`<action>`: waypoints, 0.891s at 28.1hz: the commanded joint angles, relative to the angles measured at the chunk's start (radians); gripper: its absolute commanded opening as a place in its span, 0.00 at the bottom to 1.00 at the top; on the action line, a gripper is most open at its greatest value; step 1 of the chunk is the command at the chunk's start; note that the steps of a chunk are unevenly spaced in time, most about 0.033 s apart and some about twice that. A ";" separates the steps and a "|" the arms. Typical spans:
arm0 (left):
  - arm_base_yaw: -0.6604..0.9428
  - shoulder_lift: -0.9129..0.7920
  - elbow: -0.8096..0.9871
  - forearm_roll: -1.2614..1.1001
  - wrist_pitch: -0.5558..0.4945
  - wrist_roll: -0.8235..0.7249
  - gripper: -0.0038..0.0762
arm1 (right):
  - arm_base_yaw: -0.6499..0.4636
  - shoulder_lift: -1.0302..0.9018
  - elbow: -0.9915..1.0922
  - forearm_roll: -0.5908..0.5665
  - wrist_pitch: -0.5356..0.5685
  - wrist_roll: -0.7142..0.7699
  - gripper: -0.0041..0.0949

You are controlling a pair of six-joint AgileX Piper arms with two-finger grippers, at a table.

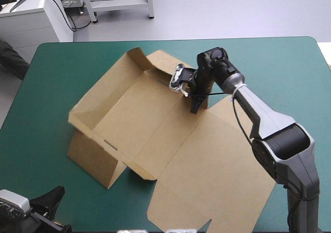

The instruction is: Fold the box

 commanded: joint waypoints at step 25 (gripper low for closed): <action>-0.005 0.000 -0.023 -0.007 -0.071 -0.001 0.04 | 0.044 0.040 -0.041 -0.064 -0.074 -0.258 0.12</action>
